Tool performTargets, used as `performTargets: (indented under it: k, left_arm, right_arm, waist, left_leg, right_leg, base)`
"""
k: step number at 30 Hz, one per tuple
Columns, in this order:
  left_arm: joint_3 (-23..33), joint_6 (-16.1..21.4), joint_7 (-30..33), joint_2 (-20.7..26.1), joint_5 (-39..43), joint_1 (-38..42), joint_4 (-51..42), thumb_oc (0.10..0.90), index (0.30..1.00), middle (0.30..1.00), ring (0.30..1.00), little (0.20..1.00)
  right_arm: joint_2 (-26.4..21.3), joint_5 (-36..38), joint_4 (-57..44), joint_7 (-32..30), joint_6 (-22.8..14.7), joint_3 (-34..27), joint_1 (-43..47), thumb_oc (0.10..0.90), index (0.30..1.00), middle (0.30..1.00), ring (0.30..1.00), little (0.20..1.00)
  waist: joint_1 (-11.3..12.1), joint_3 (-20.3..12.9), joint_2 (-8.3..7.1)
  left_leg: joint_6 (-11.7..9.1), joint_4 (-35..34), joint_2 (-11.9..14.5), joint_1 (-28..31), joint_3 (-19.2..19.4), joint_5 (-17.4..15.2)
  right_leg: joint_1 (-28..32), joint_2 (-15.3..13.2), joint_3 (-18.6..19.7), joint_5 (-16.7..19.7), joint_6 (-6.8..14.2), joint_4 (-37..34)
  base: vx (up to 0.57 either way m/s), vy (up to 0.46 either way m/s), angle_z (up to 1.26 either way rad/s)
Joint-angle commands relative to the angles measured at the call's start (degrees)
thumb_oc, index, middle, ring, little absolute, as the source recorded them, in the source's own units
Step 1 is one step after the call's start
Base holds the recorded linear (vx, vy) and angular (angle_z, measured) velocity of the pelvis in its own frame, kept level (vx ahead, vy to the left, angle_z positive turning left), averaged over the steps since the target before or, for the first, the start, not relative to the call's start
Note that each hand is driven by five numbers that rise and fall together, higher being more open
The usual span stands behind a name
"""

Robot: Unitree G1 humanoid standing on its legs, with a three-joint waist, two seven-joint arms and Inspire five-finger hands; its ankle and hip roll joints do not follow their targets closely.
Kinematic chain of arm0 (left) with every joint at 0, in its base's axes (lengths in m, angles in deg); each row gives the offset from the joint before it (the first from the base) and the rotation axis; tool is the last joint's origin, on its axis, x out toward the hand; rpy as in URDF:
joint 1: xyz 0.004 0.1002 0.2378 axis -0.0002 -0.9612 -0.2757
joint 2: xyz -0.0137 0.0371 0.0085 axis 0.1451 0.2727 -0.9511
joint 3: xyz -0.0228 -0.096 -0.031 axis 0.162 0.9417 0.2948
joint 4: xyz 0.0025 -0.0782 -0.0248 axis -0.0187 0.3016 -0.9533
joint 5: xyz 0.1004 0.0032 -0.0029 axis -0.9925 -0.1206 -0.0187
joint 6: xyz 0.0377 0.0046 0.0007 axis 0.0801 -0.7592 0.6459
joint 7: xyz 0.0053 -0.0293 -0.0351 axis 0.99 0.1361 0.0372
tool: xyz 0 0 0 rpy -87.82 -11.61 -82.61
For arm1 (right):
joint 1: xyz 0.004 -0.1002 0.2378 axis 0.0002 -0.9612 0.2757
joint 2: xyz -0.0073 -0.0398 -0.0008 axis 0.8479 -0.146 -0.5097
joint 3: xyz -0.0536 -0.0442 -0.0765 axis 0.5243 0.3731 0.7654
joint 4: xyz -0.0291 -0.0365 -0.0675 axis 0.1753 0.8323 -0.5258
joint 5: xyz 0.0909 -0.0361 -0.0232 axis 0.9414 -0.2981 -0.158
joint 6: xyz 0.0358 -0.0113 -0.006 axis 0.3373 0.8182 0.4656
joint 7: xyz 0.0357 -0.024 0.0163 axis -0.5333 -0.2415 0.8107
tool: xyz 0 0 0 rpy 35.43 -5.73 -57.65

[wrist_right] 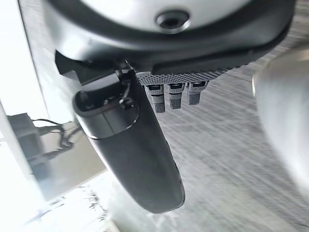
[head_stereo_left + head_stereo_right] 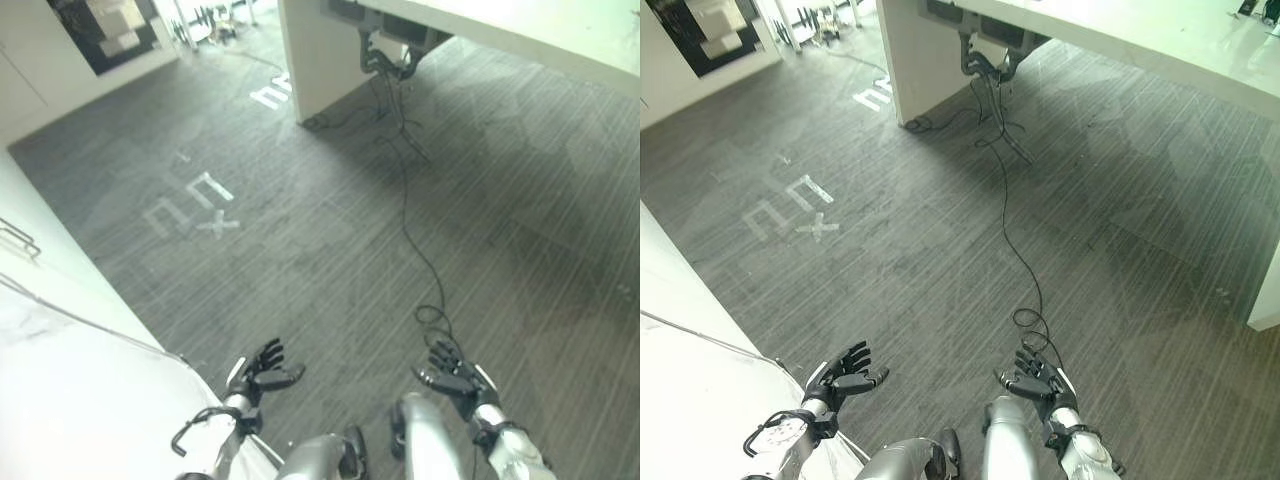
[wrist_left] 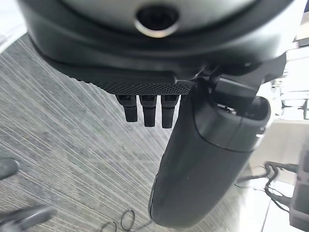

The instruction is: Place the dishes in the dishwasher.

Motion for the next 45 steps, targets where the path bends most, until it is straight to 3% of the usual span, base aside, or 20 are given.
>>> performTargets:
  k: [1,7,11,12,14,15,17,21,24,27,29,30,32,33,35,37,40,41,43,45]
  left_arm:
    - [-1.0,4.4,-0.9,1.6,-2.4,-2.2,-5.7,0.800,0.900,0.900,0.900,0.900]
    - [-0.9,4.1,-0.5,-0.1,-1.8,-3.4,-4.6,0.800,0.900,0.900,0.900,0.900]
    - [-1.3,3.7,-0.3,-0.9,-1.1,-4.0,-5.3,0.800,0.900,0.900,0.900,0.900]
    - [-1.2,4.1,-1.1,-0.8,-0.9,-4.2,-5.7,0.800,0.900,0.900,0.900,0.900]
    - [-0.8,3.7,-2.0,-0.6,-1.3,-4.4,-6.2,0.800,0.900,0.900,0.900,0.900]
    - [-0.7,3.2,-2.5,-0.4,-1.5,-4.3,-6.3,0.800,0.900,0.900,0.900,0.900]
    - [-1.3,3.4,-2.1,-0.3,-2.2,-3.7,-5.8,0.800,0.900,0.900,0.900,0.900]
    - [-1.5,4.1,-1.1,-0.4,-2.2,-5.0,-6.2,0.800,0.900,0.900,0.900,0.900]
    - [-0.8,5.0,-1.3,-0.4,-2.8,-8.1,-8.0,0.800,0.900,0.900,0.900,0.900]
    - [0.3,5.7,-2.0,-0.6,-2.7,-9.3,-7.0,0.800,0.900,0.900,0.900,0.900]
    - [0.5,6.0,-2.1,-0.7,-4.1,-8.6,-5.7,0.800,0.900,0.900,0.900,0.900]
    - [0.3,6.1,-2.4,-0.5,-4.6,-8.1,-5.1,0.800,0.900,0.900,0.900,0.900]
    - [-0.8,5.9,-1.4,0.3,-4.7,-6.4,-3.8,0.800,0.900,0.900,0.900,0.900]
    - [-1.1,5.5,-1.1,0.7,-4.3,-5.7,-3.1,0.800,0.900,0.900,0.900,0.900]
    - [-1.8,6.3,-0.8,0.4,-3.1,-4.8,-2.2,0.800,0.900,0.900,0.900,0.900]
    - [-1.9,6.1,-1.2,1.0,-1.7,-4.4,-3.4,0.800,0.900,0.900,0.900,0.900]
    - [-1.5,5.4,-1.0,1.5,-1.8,-4.3,-4.2,0.800,0.900,0.900,0.900,0.900]
    - [-1.6,5.7,-0.8,1.4,-1.9,-4.7,-4.3,0.800,0.900,0.900,0.900,0.900]
    - [-1.9,5.8,-0.6,1.0,-1.9,-4.7,-4.2,0.800,0.900,0.900,0.900,0.900]
    - [-2.9,6.0,-1.5,-0.6,-2.4,-4.0,-3.3,0.800,0.900,0.900,0.900,0.900]
  right_arm:
    - [-2.5,2.1,-4.0,2.9,-4.2,-2.3,2.8,0.800,0.900,0.900,0.900,0.900]
    - [-3.3,3.0,-2.6,2.5,-3.4,-1.3,3.9,0.800,0.900,0.900,0.900,0.900]
    - [-4.6,2.4,-3.2,1.2,-3.6,0.3,4.9,0.800,0.900,0.900,0.900,0.900]
    - [-5.5,1.5,-3.5,1.0,-4.0,0.5,4.8,0.800,0.900,0.900,0.900,0.900]
    - [-6.3,1.2,-2.9,0.8,-4.4,0.2,4.6,0.800,0.900,0.900,0.900,0.900]
    - [-6.6,1.6,-2.5,0.9,-4.4,-0.2,4.5,0.800,0.900,0.900,0.900,0.900]
    - [-6.5,1.9,-0.7,1.9,-5.6,-1.0,4.7,0.800,0.900,0.900,0.900,0.900]
    - [-5.9,2.8,-0.3,1.4,-6.1,-0.6,4.4,0.800,0.900,0.900,0.900,0.900]
    - [-5.6,2.3,-0.6,2.3,-6.8,-0.4,3.4,0.800,0.900,0.900,0.900,0.900]
    - [-5.3,1.9,0.4,1.0,-6.5,-0.2,4.6,0.800,0.900,0.900,0.900,0.900]
    - [-4.7,2.3,1.4,1.4,-6.1,-0.4,5.0,0.800,0.900,0.900,0.900,0.900]
    - [-4.3,1.7,1.5,1.4,-6.1,-0.8,4.9,0.800,0.900,0.900,0.900,0.900]
    - [-2.9,-0.2,1.6,0.4,-6.7,-0.5,4.8,0.800,0.900,0.900,0.900,0.900]
    - [-2.6,0.1,1.8,-0.1,-6.5,0.1,4.9,0.800,0.900,0.900,0.900,0.900]
    - [-2.9,0.0,3.2,0.4,-7.4,1.3,5.3,0.800,0.900,0.900,0.900,0.900]
    - [-3.2,-1.8,2.5,-0.2,-7.3,1.6,5.0,0.800,0.900,0.900,0.900,0.900]
    - [-3.7,-0.8,1.3,0.0,-6.1,1.2,3.9,0.800,0.900,0.900,0.900,0.900]
    - [-3.9,-1.0,1.5,0.8,-6.2,0.9,3.5,0.800,0.900,0.900,0.900,0.900]
    - [-4.3,-1.7,1.8,1.2,-6.1,0.4,3.3,0.800,0.900,0.900,0.900,0.900]
    - [-5.3,-1.6,2.6,-0.2,-6.3,0.1,3.9,0.800,0.900,0.900,0.900,0.900]
  waist:
    - [-0.4,-4.3,0.01]
    - [-0.3,-7.3,0.53]
    - [0.6,-8.7,1.21]
    - [1.3,-8.7,0.02]
    - [1.9,-8.2,-1.08]
    - [2.1,-8.0,-1.47]
    - [4.0,-6.4,-1.30]
    - [6.8,-5.3,0.08]
    - [9.7,-5.2,1.79]
    - [10.5,-6.5,1.49]
    - [10.4,-7.7,1.23]
    - [9.6,-8.1,1.23]
    - [8.5,-8.4,2.62]
    - [7.7,-7.7,3.60]
    - [6.4,-6.8,4.66]
    - [4.4,-5.8,4.97]
    - [2.2,-4.7,2.26]
    - [1.6,-4.2,1.78]
    - [1.3,-4.7,1.27]
    - [1.0,-5.8,0.83]
  left_leg:
    - [-0.5,-8.5,0.8,9.9,-5.0,-2.7]
    - [-3.2,-8.5,2.1,16.0,-6.1,-1.4]
    - [-9.1,-5.7,5.7,18.8,-5.8,17.1]
    - [-10.1,7.7,5.5,12.8,-5.3,20.0]
    - [-9.9,19.5,7.2,5.8,-3.7,20.6]
    - [-9.3,21.9,8.3,2.4,-2.4,20.3]
    - [-5.7,9.8,6.7,-3.5,1.1,14.8]
    - [-6.6,-8.5,4.7,-8.5,1.1,16.3]
    - [-7.9,-8.5,6.5,-17.1,1.5,19.3]
    - [-5.8,-8.5,6.6,-14.8,3.3,17.0]
    - [-3.6,-8.5,5.3,-11.3,2.6,13.9]
    - [-2.5,-8.5,4.7,-9.6,2.7,12.3]
    - [0.2,-8.5,3.5,-6.5,0.3,9.9]
    - [0.8,-8.5,3.6,-4.3,-0.8,8.6]
    - [1.1,-8.5,3.8,-1.9,-1.8,7.4]
    - [0.5,-8.5,3.3,0.9,-4.2,6.0]
    - [0.0,-8.5,1.4,4.8,-6.7,2.9]
    - [-0.1,-8.5,1.2,7.1,-7.2,0.7]
    - [-1.0,-8.5,1.5,8.9,-7.5,0.0]
    - [-3.7,-8.5,3.2,12.6,-6.1,6.1]
  right_leg:
    - [0.0,-2.0,-1.6,10.7,2.3,-2.6]
    - [4.8,0.0,-0.4,5.5,-1.0,-2.6]
    - [9.0,1.9,0.1,0.2,-5.0,-2.6]
    - [10.8,1.1,0.4,-1.1,-6.4,-2.6]
    - [12.8,0.7,0.2,-2.6,-7.8,-2.6]
    - [14.1,0.7,0.1,-3.4,-8.3,-2.6]
    - [18.0,2.5,2.1,-5.6,-7.4,-2.6]
    - [20.8,6.0,4.5,-7.7,-6.0,-2.6]
    - [24.5,8.1,4.9,-10.3,-5.9,-2.6]
    - [28.2,7.0,4.5,-12.5,-4.8,-2.6]
    - [31.8,7.2,4.1,-6.7,-3.3,-2.6]
    - [33.3,7.1,3.6,-0.4,-1.5,-2.4]
    - [25.7,8.5,5.4,9.9,3.1,17.8]
    - [19.4,8.4,4.5,11.3,3.3,28.0]
    - [13.7,7.2,2.1,8.5,1.3,29.8]
    - [9.8,6.8,-1.0,3.7,-1.4,17.6]
    - [7.9,3.7,-2.1,6.8,-1.1,-2.6]
    - [5.4,2.3,-2.3,8.9,-0.1,-2.6]
    - [5.3,2.4,-1.5,6.5,-1.2,-2.6]
    - [7.9,3.1,-0.1,2.3,-3.4,-2.6]
  base:
    - [0.38,-0.249,0.57]
    - [0.39,-0.239,0.05]
    - [0.35,-0.224,0.10]
    - [0.37,-0.277,-0.17]
    - [0.32,-0.254,-0.04]
    - [0.51,-0.228,-0.25]
    - [0.58,-0.076,-0.28]
    - [0.43,0.068,-0.50]
    - [0.56,0.101,-0.91]
    - [0.46,0.155,-1.02]
    - [0.42,0.146,-0.43]
    - [0.40,0.191,0.10]
    - [0.44,0.187,0.44]
    - [0.32,0.122,0.53]
    - [0.34,0.069,0.21]
    - [0.39,-0.087,0.14]
    - [0.43,-0.226,0.41]
    - [0.37,-0.189,0.51]
    - [0.35,-0.184,0.46]
    - [0.36,-0.161,0.24]
